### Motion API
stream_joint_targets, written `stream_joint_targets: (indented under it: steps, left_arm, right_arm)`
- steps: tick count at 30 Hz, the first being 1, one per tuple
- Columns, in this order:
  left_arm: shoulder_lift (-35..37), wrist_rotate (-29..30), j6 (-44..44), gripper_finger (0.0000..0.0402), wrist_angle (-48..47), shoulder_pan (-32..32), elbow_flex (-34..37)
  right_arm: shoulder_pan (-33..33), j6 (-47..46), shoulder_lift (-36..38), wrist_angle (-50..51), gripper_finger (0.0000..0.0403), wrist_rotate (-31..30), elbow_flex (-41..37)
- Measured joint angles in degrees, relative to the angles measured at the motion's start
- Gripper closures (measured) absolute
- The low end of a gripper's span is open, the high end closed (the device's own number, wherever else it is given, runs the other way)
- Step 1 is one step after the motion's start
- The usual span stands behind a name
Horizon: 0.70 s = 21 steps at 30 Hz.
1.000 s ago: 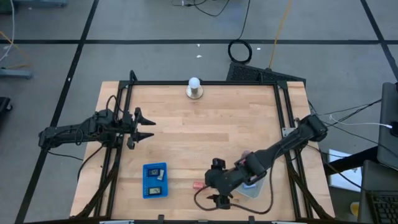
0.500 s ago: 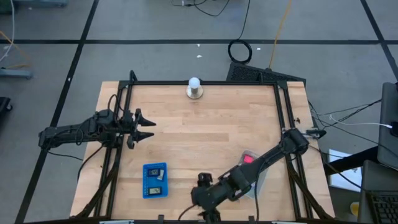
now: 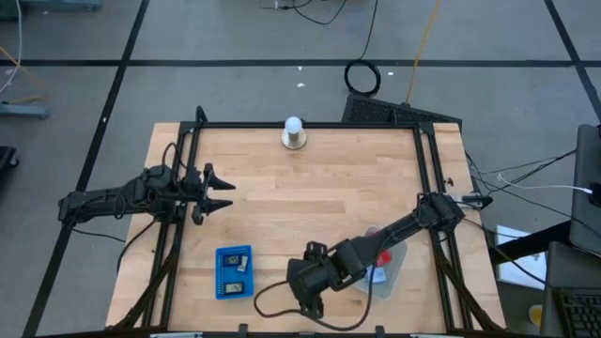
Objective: Pick & Place Office items
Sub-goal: Put the red charger adapter into the gray bin
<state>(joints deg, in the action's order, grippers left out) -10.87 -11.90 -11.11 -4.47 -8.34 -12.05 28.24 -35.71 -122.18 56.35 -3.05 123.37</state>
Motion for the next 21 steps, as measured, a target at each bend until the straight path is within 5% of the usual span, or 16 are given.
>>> stream_joint_targets:
  steps: [7, 21]
  left_arm:
    - [0.0, 0.1, 4.3, 0.0158, 0.0, 0.0, 0.0]
    - [0.0, 4.7, 8.4, 0.0158, 0.8, 0.0, 0.0]
  right_arm:
    - [-2.4, -3.1, -0.6, 3.4, 0.0067, 0.3, -3.2]
    - [-5.4, -3.7, -0.7, -5.6, 0.0067, 6.2, -12.8]
